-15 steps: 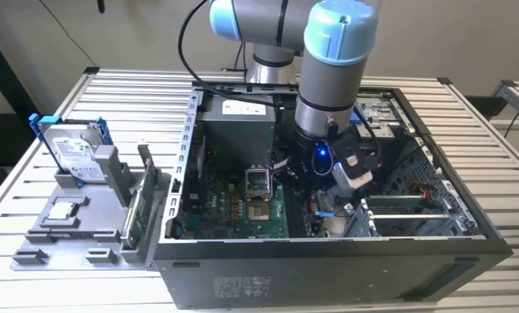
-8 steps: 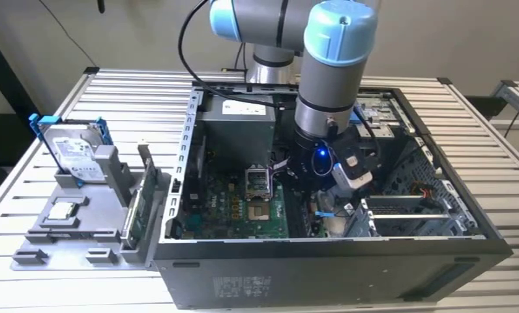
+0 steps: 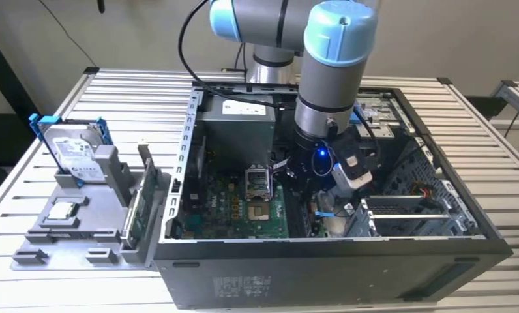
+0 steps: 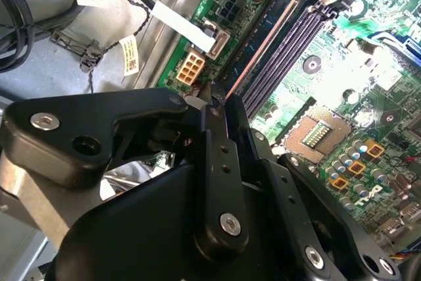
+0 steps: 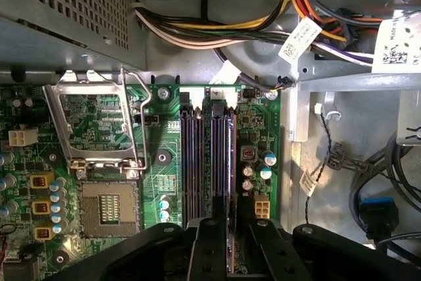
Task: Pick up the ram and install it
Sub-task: 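Insert the ram into the slot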
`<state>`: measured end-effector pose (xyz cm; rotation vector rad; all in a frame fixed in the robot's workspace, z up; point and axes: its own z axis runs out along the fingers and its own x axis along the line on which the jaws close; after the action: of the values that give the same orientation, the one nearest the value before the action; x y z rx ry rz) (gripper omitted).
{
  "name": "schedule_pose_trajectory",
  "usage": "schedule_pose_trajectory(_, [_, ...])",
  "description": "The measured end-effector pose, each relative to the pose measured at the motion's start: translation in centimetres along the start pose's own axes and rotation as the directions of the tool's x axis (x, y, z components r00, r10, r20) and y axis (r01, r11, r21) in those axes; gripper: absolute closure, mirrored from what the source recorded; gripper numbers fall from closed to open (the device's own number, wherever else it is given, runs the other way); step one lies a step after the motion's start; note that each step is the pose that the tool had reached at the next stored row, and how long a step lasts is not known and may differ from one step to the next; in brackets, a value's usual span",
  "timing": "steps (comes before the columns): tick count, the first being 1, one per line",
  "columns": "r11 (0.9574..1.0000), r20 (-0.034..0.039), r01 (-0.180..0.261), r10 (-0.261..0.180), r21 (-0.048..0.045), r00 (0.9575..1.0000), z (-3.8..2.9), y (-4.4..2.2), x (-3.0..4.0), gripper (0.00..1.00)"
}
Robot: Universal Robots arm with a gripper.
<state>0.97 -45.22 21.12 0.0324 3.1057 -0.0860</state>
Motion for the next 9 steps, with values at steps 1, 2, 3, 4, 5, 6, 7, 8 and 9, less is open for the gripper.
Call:
schedule_pose_trajectory(1, [1.0,-0.0001,0.0,0.0,0.0002,1.0,-0.03,-0.01,0.0,0.78])
schedule_pose_trajectory(2, [1.0,-0.0005,0.0,0.0,-0.0003,1.0,-0.28,-0.03,-0.01,0.78])
schedule_pose_trajectory(3, [1.0,-0.0009,0.0,0.0,-0.0017,1.0,-0.55,-0.05,-0.02,0.78])
schedule_pose_trajectory(4, [1.0,-0.0011,0.0,0.0,-0.0023,1.0,-0.91,-0.07,-0.03,0.78])
schedule_pose_trajectory(5, [1.0,-0.0011,0.0,0.0,-0.0027,1.0,-1.36,-0.09,-0.04,0.78])
schedule_pose_trajectory(6, [1.0,-0.0013,0.0,0.0,-0.0026,1.0,-1.83,-0.12,-0.06,0.78])
schedule_pose_trajectory(7, [1.0,-0.0012,0.0,0.0,-0.0029,1.0,-2.27,-0.15,-0.08,0.78])
schedule_pose_trajectory(8, [1.0,-0.0014,0.0,0.0,-0.0026,1.0,-2.71,-0.17,-0.09,0.78])
schedule_pose_trajectory(9, [1.0,-0.0014,-0.001,0.001,-0.0028,1.0,-3.17,-0.19,-0.11,0.78])
